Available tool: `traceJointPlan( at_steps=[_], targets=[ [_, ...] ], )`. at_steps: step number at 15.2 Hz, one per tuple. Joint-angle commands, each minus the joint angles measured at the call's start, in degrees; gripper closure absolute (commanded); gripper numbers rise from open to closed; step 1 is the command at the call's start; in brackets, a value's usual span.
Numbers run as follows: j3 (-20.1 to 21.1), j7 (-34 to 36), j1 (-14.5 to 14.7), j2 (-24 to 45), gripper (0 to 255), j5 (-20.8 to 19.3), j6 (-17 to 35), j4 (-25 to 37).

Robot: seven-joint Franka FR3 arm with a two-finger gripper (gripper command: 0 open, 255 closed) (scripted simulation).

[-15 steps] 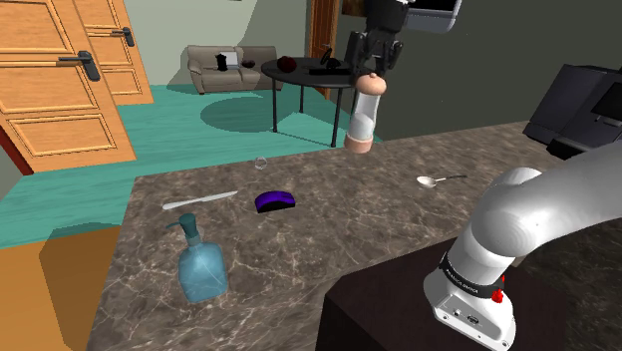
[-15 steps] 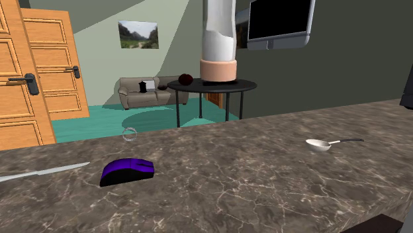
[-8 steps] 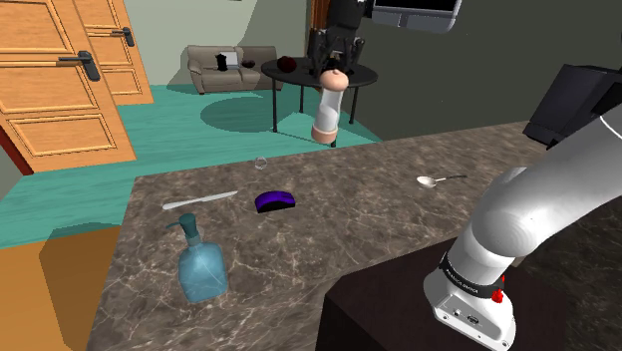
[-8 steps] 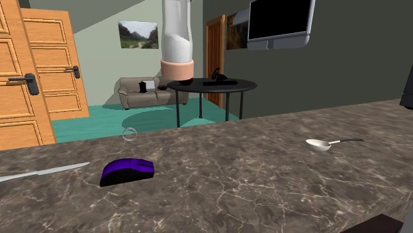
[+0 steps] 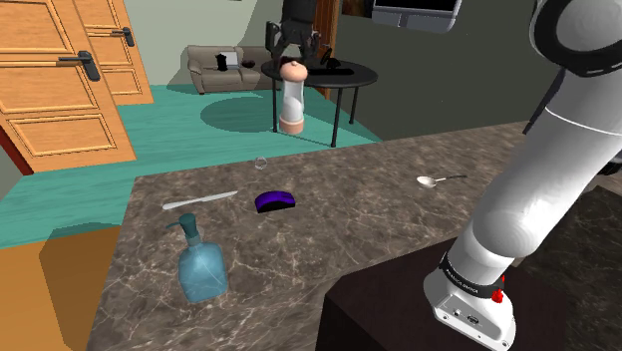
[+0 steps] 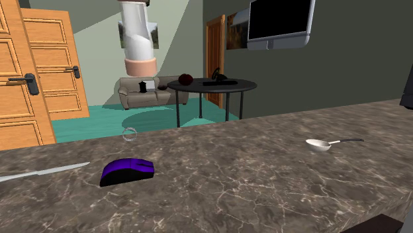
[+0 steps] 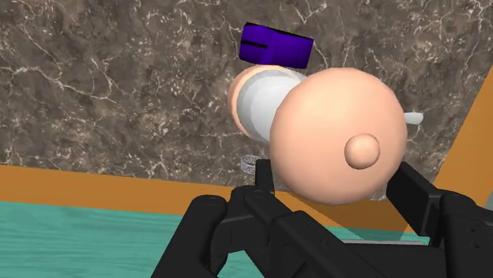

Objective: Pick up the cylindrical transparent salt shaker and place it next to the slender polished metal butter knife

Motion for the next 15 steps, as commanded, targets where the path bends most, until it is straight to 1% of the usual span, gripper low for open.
traceJointPlan(
  at_steps=[1,5,6,7,15],
  targets=[
    [0.78,1.5,0.62,4.92,255,-0.87,-0.77,5.77],
    [1.75,3.93,2.29,16.25,255,-3.15,-4.24,20.59],
    [1.91,4.51,2.89,19.54,255,-3.82,-5.62,25.26],
    [2.08,5.27,3.88,24.64,255,-4.83,-8.08,32.82],
    [1.9,4.53,3.17,20.69,255,-4.03,0.33,20.47]
  ],
)
